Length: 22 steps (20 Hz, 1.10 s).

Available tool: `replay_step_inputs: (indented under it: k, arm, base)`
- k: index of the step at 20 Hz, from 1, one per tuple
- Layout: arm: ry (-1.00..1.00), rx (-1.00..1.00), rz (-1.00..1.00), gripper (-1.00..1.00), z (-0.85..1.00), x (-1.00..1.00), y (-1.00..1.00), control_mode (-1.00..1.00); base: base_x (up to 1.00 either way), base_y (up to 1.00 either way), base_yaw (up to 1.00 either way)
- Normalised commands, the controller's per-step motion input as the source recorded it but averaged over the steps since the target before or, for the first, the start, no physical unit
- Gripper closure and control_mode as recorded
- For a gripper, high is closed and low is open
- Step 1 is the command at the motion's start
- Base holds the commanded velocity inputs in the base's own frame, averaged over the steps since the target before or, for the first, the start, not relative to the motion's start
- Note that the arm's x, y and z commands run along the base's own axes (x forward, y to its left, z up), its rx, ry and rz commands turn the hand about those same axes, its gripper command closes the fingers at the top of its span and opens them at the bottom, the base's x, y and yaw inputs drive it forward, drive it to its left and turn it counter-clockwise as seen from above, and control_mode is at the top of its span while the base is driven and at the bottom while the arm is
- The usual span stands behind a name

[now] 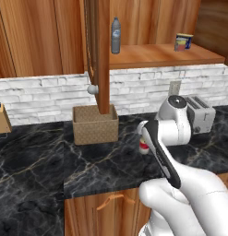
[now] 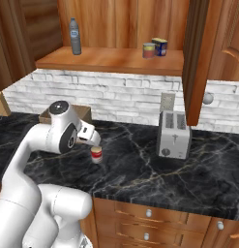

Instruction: Pick the cans from the counter and place them in their designated side in the cabinet.

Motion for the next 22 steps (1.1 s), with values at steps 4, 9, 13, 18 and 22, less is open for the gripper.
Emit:
replay_step_inputs:
  k: [4, 9, 13, 18, 22]
  arm:
    - [0.0, 0.02, 0.0, -1.0, -0.22, 0.16, 0.0, -1.0]
    - [0.0, 0.0, 0.0, -1.0, -0.25, 0.19, 0.0, -1.0]
    - [0.0, 0.0, 0.0, -1.0, -0.19, 0.22, 0.0, -1.0]
    - [0.01, 0.0, 0.0, -1.0, -0.2, 0.19, 0.0, -1.0]
    - [0.0, 0.0, 0.0, -1.0, -0.21, 0.18, 0.0, -1.0]
  base:
    - [0.0, 0.0, 0.0]
    - [0.0, 0.0, 0.0]
    - [0.0, 0.0, 0.0]
    - [0.0, 0.0, 0.0]
    - [0.0, 0.0, 0.0]
